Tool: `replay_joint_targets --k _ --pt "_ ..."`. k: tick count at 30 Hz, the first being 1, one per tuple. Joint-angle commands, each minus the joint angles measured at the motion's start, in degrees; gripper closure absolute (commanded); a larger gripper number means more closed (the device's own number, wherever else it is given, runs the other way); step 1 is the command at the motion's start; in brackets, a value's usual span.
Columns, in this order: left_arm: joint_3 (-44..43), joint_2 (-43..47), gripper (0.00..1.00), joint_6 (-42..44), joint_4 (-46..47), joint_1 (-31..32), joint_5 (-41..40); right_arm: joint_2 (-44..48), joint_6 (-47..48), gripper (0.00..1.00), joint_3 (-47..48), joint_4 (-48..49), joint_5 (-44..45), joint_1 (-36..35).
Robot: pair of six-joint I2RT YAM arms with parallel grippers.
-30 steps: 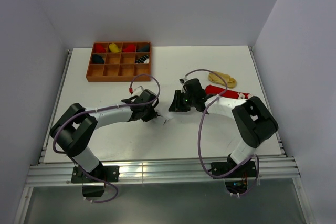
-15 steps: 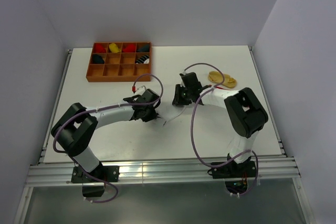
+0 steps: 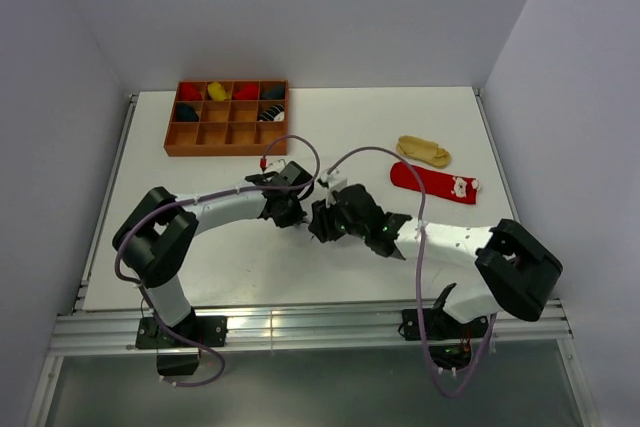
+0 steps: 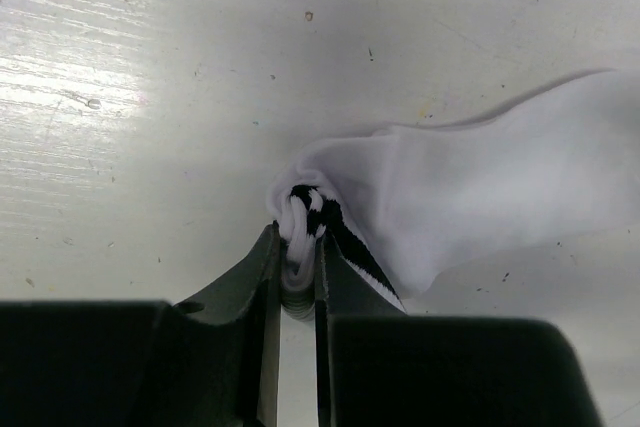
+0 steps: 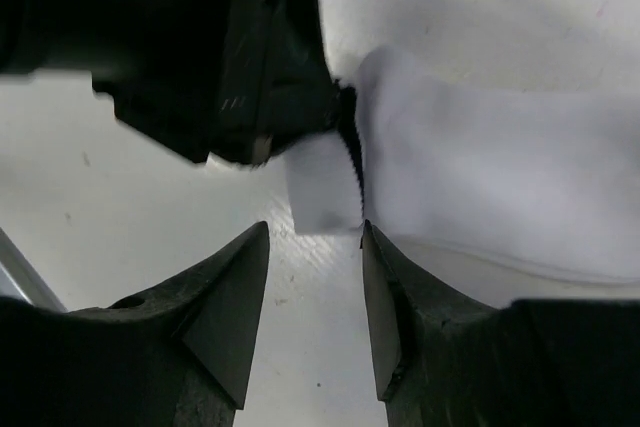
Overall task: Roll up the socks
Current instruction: Roll the sock at the center of the board.
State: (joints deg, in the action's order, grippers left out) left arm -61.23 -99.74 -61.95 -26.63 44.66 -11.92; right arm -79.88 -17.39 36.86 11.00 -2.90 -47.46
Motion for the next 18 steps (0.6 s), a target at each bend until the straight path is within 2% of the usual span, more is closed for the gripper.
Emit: replay_joint_targets --k 1,7,18 --pt "-1.7 -2.2 1.0 1.5 -3.9 0.4 -0.4 1.6 3.9 0.5 -3.8 8.2 8.9 -3.9" --pt "-2.3 -2.7 1.0 1.3 -4.3 0.4 0.1 -1.2 6.0 0.47 -5.0 13.5 11.4 -9.4" --pt "-1.9 -3.0 1.0 1.0 -3.6 0.4 1.2 -8.4 8.7 0.46 -0.4 12.7 23.4 -15.3"
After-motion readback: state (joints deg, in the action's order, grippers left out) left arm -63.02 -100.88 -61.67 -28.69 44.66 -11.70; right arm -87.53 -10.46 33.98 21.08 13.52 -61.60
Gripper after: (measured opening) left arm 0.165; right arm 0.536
